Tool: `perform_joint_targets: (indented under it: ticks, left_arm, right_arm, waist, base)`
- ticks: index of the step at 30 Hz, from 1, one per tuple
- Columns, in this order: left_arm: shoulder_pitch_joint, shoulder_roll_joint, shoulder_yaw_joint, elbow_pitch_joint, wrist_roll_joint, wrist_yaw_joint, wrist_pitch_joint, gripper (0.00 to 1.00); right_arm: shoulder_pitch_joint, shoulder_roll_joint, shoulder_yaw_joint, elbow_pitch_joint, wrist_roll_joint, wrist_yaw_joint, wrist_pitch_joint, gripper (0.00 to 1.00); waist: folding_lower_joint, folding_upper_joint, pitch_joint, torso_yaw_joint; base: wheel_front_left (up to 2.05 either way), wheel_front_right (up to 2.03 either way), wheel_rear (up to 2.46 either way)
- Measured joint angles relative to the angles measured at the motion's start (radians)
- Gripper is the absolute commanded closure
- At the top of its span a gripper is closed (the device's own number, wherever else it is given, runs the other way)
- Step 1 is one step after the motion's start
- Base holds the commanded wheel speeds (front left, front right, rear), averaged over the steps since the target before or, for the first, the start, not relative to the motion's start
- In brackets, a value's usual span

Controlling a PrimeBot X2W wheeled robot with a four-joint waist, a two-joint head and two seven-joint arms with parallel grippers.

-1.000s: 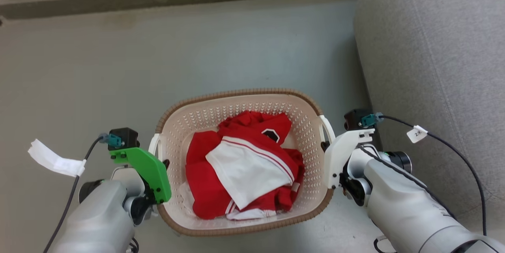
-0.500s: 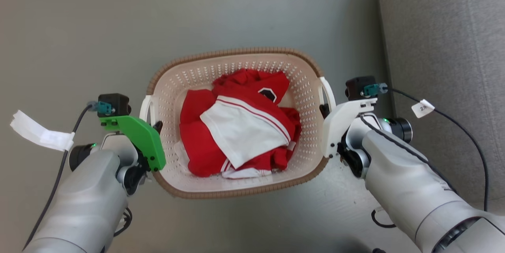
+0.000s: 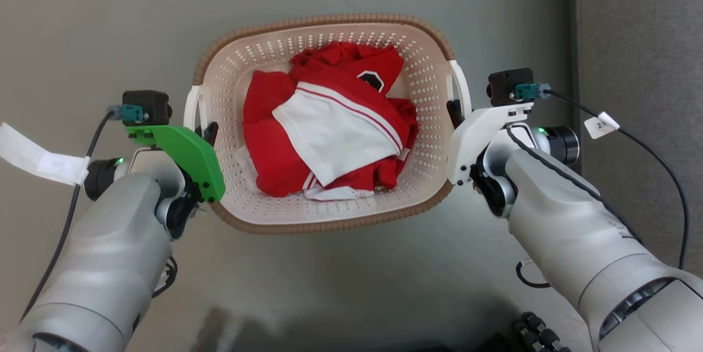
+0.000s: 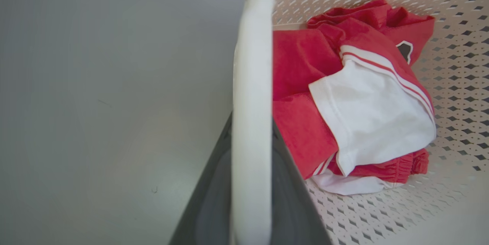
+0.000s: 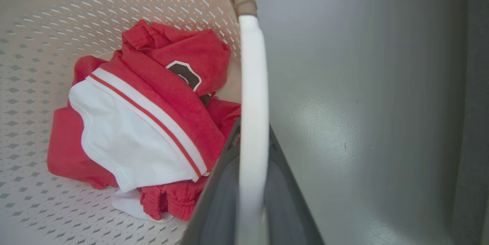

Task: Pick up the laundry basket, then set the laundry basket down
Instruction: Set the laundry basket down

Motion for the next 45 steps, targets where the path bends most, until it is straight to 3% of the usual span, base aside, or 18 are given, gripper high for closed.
perform_joint_targets:
  ticks: [20, 45]
  left_arm:
    - [-0.07, -0.007, -0.009, 0.018, 0.004, -0.001, -0.064, 1.0]
    - [-0.088, -0.026, -0.024, 0.039, 0.002, -0.001, -0.079, 1.0]
  right_arm:
    - [-0.062, 0.003, -0.024, 0.035, 0.0, -0.002, -0.081, 1.0]
    - [-0.078, 0.002, -0.021, 0.061, 0.003, 0.004, -0.114, 1.0]
  waist:
    - [-0.0001, 0.0, 0.147, 0.013]
    - [-0.0002, 0.0, 0.194, 0.02]
  base:
    - [0.0, 0.0, 0.0]
    - [0.0, 0.0, 0.0]
